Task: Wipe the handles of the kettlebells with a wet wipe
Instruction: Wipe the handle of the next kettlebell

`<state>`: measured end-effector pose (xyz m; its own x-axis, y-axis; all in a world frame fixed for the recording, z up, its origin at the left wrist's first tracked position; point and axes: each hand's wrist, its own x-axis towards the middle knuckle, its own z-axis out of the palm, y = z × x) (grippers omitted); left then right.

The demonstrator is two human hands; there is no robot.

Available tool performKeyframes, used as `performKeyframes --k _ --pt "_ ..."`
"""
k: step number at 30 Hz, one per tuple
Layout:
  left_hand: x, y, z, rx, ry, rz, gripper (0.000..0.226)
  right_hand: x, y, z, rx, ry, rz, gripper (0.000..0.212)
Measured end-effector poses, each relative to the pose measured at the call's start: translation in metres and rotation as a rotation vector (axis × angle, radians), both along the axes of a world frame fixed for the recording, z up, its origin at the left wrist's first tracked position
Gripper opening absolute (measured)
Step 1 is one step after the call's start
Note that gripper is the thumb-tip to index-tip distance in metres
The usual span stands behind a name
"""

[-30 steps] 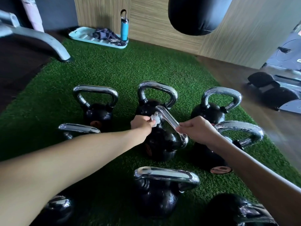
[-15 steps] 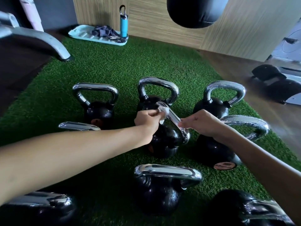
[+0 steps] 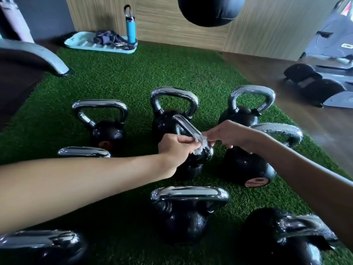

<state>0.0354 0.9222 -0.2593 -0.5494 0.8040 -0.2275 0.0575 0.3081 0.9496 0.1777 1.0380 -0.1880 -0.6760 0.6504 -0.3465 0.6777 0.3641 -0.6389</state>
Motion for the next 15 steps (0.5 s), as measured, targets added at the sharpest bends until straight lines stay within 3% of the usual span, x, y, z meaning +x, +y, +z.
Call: performKeyframes --k 9,15 --pt "0.011 -0.007 -0.017 -0.083 0.255 -0.229 0.038 0.003 -0.002 -0.002 -0.016 0.040 0.013 0.024" --pt "0.001 0.002 -0.019 -0.075 0.370 -0.274 0.028 0.004 -0.003 -0.004 -0.026 0.033 -0.032 0.022"
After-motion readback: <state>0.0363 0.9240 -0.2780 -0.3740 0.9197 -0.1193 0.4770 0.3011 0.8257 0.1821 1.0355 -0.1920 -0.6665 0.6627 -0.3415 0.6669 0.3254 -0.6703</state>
